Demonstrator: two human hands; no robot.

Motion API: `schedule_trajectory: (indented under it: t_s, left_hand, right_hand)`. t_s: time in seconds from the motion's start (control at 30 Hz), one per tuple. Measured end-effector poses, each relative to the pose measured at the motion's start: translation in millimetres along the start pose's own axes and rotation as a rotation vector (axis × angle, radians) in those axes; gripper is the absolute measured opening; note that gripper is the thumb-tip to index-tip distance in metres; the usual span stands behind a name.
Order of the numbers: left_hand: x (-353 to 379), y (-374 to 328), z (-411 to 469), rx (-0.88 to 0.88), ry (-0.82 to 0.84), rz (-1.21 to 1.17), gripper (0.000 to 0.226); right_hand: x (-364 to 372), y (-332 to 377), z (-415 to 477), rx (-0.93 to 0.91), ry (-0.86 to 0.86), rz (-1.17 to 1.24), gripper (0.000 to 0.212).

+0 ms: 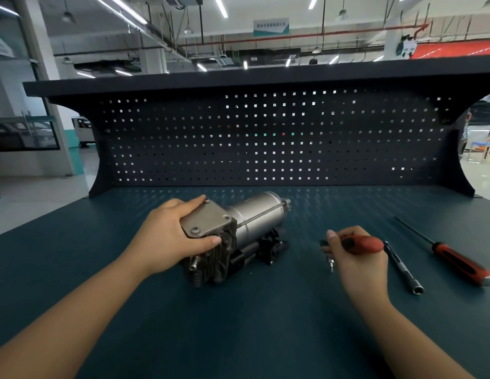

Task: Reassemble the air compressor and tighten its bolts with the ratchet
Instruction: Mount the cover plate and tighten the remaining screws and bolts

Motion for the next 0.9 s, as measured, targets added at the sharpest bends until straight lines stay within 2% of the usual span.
schedule_trajectory:
  t_s: [0.1,0.17,0.27,0.33,0.4,0.43,0.53,0.63,0.7,0.8,0.9]
  left_hand:
    - [0.8,-0.1,1.5,0.054,0.025,-0.059,0.083]
    - [3.5,-3.2,1.4,0.091,0.052,-0.090,0.083]
    - [10.1,-10.6,2.5,0.132,0.131,-0.145,0.085]
    - [14.2,-13.7,3.9,0.146,0.175,-0.188,0.082]
    - [18.3,-17.0,4.8,0.164,0.207,-0.231,0.078]
    - [20.5,-19.2,4.9,0.176,0.219,-0.249,0.076]
    - [28.1,-28.6,6.2,0.202,0.249,-0.273,0.076]
    - [36.0,-34.0,5.0,0.192,0.251,-0.355,0.086]
    - [41.3,-30.5,1.8,0.150,0.214,-0.451,0.091]
    - [49.5,-20.7,-10.7,0.079,0.139,-0.592,0.099]
    - [57.1,-9.9,-20.6,0.064,0.194,-0.751,0.099]
  right_hand:
    - [-4.3,9.6,-0.6,-0.110,-0.041,-0.030,0.022]
    - [-7.1,31.2,-1.4,-0.321,-0.059,-0.070,0.023]
    - [-5.2,56.1,-3.9,-0.600,-0.033,-0.202,0.013]
    - [-1.3,57.2,-5.1,-0.637,0.008,-0.155,0.037]
    - [8.1,55.9,-7.7,-0.667,0.141,-0.108,0.066]
    - [14.0,58.9,-11.1,-0.720,0.193,-0.151,0.070]
    - [25.3,67.5,-20.3,-0.897,0.188,-0.285,0.049]
    - [44.4,74.6,-25.2,-0.872,0.274,-0.300,0.045]
    - [52.6,74.7,-27.5,-0.921,0.339,-0.435,0.044]
    - [51.9,73.9,-26.4,-0.936,0.326,-0.504,0.044]
    - [51.1,74.3,-25.0,-0.906,0.302,-0.489,0.043]
Point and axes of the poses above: each hand's wrist, its own z-axis towards the middle knuckle, its own x-axis out of the palm, y = z × x, the point moved 7 cm from there along z, towards the middle knuckle, and after that the axes turned 12 degrees about -x, right-handed, at the moved point
